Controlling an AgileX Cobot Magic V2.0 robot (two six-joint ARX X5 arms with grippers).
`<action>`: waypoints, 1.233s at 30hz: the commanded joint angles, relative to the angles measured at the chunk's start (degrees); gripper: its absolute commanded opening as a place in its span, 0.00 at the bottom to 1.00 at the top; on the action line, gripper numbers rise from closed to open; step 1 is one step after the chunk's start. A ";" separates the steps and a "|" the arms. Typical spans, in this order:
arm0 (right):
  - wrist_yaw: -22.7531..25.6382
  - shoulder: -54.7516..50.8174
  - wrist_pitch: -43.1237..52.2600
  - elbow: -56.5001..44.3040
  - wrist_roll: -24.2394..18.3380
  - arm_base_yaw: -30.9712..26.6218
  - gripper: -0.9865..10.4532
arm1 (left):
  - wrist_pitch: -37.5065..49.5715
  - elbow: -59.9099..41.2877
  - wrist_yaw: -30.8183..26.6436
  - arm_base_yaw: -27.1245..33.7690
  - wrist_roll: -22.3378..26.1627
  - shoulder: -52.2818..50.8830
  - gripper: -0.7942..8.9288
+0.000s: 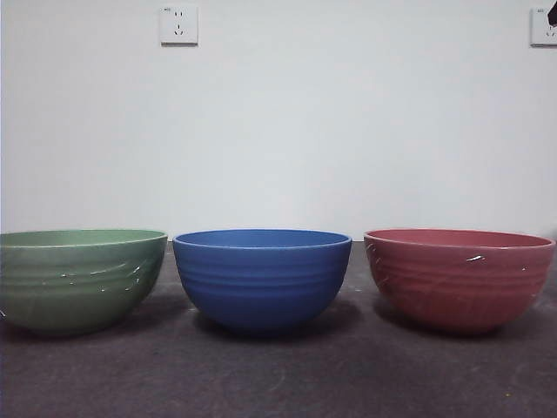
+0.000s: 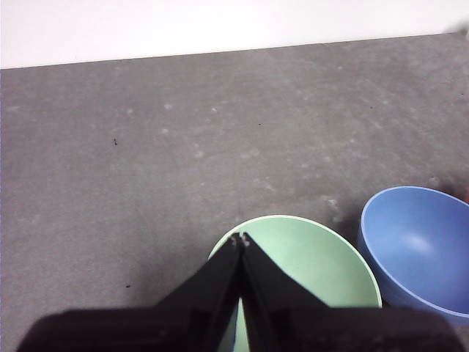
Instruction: Pick up the green bowl on the top,put the green bowl on the left,pick up the red bowl in the middle,put the red bowl on the right
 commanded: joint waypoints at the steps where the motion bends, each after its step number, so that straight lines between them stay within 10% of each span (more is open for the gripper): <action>1: 0.26 0.07 0.33 -0.11 0.57 0.00 0.09 | 0.20 -0.07 -0.09 0.09 -0.22 -0.15 0.08; 10: 0.20 0.07 0.35 -0.11 0.57 0.00 0.09 | -6.56 -1.18 -7.89 -1.70 6.73 -11.13 0.08; 22: 0.20 0.13 0.31 -0.11 0.57 0.00 0.09 | 15.76 -26.67 -8.79 4.57 4.79 -25.64 0.08; 37: 0.17 0.17 0.44 -0.11 0.57 0.00 0.09 | 16.74 -35.52 -8.79 4.96 1.20 -28.76 0.08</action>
